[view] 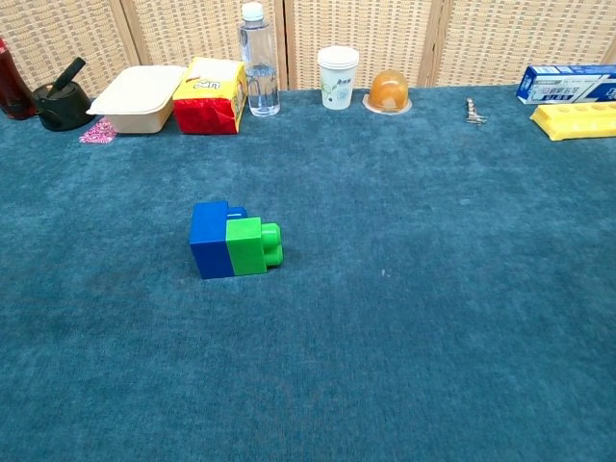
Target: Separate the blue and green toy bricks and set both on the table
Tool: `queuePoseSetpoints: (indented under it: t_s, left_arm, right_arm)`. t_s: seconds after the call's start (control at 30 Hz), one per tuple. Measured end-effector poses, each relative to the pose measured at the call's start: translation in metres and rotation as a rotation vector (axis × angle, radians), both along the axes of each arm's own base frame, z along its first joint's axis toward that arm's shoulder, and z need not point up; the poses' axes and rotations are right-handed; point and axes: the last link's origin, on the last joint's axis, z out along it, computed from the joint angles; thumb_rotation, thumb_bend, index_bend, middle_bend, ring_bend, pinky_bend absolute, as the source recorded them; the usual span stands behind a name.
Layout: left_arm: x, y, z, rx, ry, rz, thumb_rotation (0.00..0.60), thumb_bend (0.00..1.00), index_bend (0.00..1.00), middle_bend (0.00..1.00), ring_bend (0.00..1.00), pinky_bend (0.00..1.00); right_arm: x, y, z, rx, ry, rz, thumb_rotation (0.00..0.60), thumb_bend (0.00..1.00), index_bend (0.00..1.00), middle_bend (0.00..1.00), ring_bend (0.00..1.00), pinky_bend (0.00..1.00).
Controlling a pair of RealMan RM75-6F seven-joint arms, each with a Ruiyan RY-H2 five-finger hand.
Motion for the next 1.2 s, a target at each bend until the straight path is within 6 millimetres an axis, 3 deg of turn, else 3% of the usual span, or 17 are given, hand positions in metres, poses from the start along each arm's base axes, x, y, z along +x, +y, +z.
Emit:
queuePoseSetpoints:
  t_s: [0.33, 0.5, 1.2]
  left_arm:
    - [0.040, 0.043, -0.041, -0.140, 0.054, -0.069, 0.375, 0.30, 0.16, 0.16, 0.10, 0.26]
    - [0.052, 0.058, -0.062, -0.194, 0.116, -0.098, 0.426, 0.30, 0.16, 0.16, 0.10, 0.26]
    - [0.089, 0.093, -0.132, -0.335, 0.204, -0.077, 0.432, 0.30, 0.16, 0.16, 0.10, 0.27]
  right_arm:
    - [-0.002, 0.006, 0.005, -0.020, -0.004, -0.003, 0.600, 0.25, 0.05, 0.16, 0.14, 0.12]
    - [-0.004, 0.008, 0.008, -0.024, -0.003, -0.010, 0.600, 0.25, 0.05, 0.16, 0.14, 0.12]
    - [-0.015, 0.013, 0.017, -0.044, 0.005, -0.045, 0.600, 0.25, 0.05, 0.16, 0.14, 0.12]
